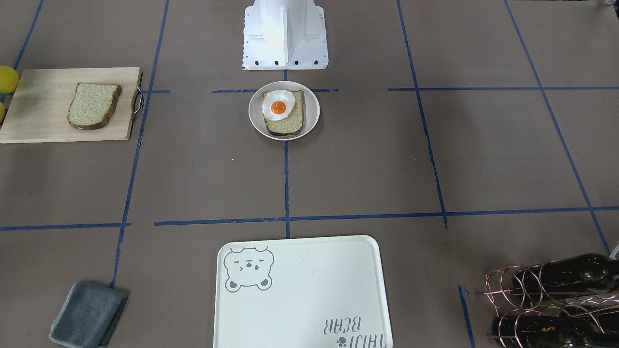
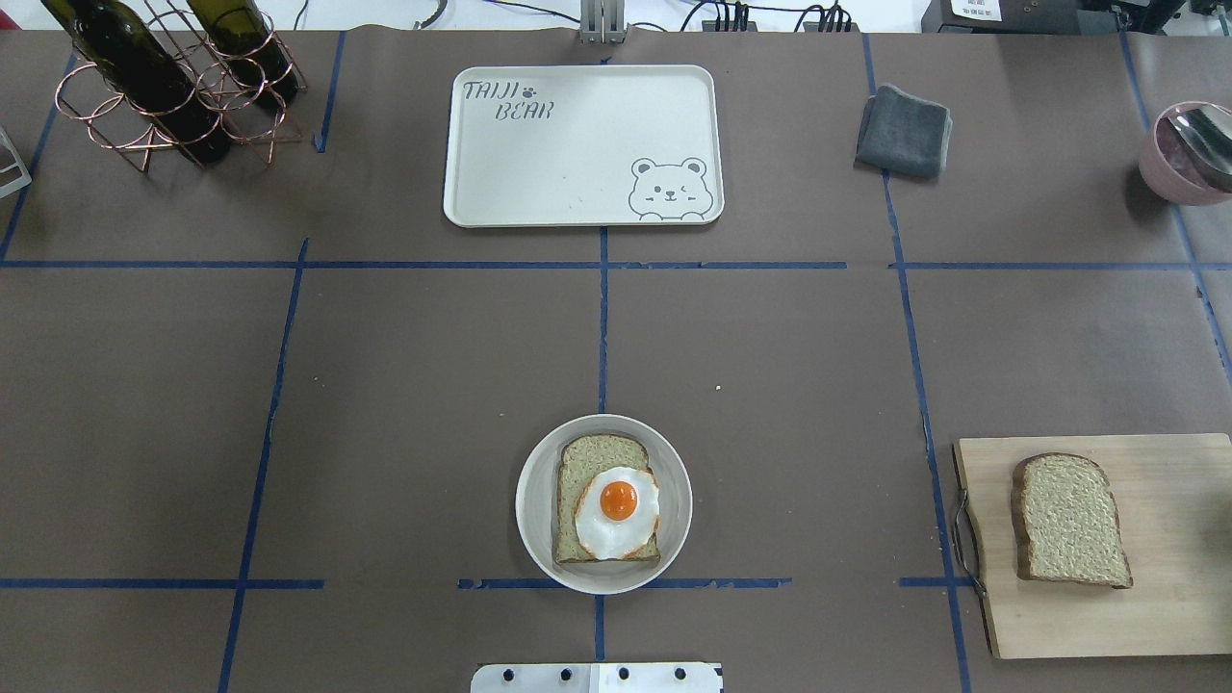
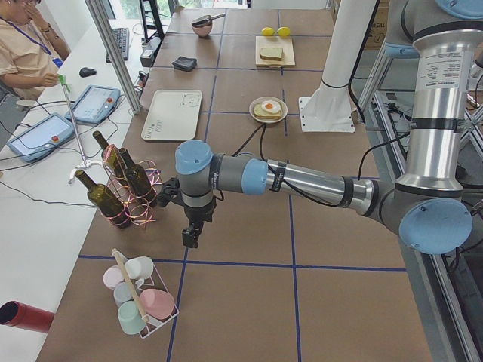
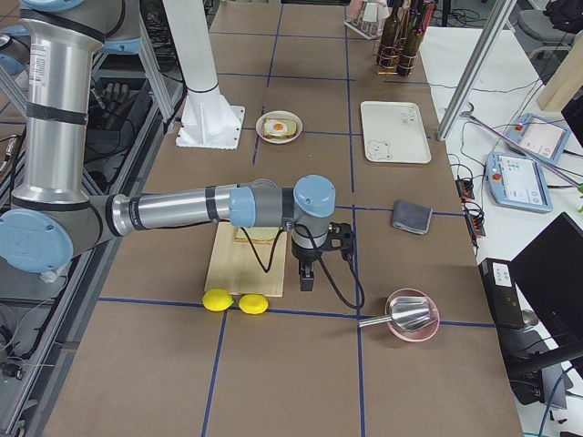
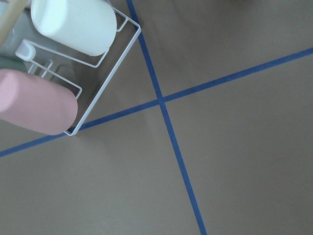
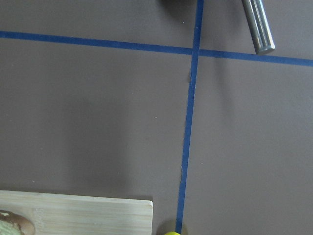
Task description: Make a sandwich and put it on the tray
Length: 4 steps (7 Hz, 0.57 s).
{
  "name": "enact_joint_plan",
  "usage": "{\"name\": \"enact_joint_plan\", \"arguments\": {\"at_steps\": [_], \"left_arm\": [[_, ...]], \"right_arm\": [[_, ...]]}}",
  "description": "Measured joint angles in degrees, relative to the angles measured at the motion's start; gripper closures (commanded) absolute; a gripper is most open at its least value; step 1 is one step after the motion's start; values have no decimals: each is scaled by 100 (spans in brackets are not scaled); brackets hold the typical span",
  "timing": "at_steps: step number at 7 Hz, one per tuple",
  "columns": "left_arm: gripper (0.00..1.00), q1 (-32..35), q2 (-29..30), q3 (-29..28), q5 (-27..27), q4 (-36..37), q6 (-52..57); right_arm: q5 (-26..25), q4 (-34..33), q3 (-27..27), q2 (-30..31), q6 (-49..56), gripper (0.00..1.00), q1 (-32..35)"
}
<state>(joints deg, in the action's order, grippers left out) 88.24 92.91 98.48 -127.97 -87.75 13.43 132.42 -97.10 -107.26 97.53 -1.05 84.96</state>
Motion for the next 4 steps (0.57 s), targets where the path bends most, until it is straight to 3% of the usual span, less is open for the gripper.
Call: {"name": "enact_joint_plan", "arguments": {"at_steps": [2, 4], "left_arm": [[0, 15, 43, -157, -11, -555, 10], [0, 36, -204, -71, -151, -566, 42]], "right_arm": [[126, 2, 150, -167, -130, 0, -19], [241, 10, 68, -144, -182, 0, -23]]}}
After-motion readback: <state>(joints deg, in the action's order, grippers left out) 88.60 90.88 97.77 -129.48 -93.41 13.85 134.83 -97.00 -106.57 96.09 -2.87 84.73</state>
